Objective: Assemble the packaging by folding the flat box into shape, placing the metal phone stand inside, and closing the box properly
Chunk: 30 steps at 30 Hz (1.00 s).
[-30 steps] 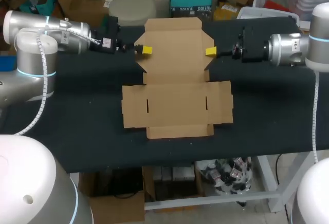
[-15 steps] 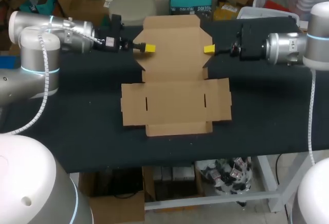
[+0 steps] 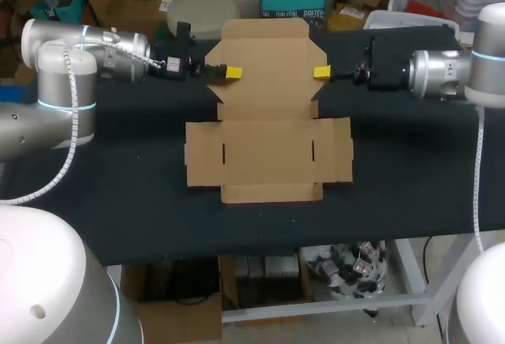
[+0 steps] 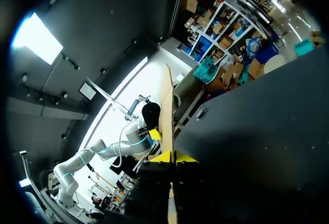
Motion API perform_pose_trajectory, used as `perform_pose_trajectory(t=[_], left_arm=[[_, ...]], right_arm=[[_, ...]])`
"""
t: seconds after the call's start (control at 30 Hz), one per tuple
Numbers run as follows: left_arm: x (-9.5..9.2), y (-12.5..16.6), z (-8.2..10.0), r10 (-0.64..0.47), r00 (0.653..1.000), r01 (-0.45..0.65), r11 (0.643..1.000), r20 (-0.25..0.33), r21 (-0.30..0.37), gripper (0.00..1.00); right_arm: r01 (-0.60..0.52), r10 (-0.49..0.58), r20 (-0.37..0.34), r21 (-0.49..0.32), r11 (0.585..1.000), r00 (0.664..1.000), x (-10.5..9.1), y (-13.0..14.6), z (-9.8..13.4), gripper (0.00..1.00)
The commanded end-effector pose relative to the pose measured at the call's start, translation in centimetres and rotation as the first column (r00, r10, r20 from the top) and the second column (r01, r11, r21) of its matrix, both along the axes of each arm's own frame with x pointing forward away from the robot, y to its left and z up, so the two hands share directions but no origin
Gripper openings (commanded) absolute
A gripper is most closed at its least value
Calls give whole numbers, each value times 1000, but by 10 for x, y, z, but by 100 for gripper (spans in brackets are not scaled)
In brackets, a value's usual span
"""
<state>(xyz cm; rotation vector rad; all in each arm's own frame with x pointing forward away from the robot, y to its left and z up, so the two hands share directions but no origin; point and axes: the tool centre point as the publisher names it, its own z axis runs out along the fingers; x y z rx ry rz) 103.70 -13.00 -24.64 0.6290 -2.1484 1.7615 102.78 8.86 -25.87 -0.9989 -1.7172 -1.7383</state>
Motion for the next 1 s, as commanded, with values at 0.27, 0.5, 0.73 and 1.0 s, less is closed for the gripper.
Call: perform_pose_trajectory(t=[0.27, 0.5, 0.73, 1.0], left_arm=[[5, -6, 1, -24, 1000, 24, 1000, 0, -2, 20], [5, -8, 0, -30, 1000, 30, 1000, -1, -7, 10], [6, -9, 0, -35, 999, 35, 999, 1, -19, 4], [7, -10, -1, -53, 999, 53, 998, 3, -35, 0]], right_arm=[[7, -7, 0, 6, 1000, 1000, 8, 4, -1, 0], [8, -8, 4, 10, 1000, 1000, 10, 5, 0, 0], [16, -16, 9, 15, 1000, 1000, 11, 4, 1, 0], [19, -19, 9, 27, 999, 1000, 12, 3, 2, 0]])
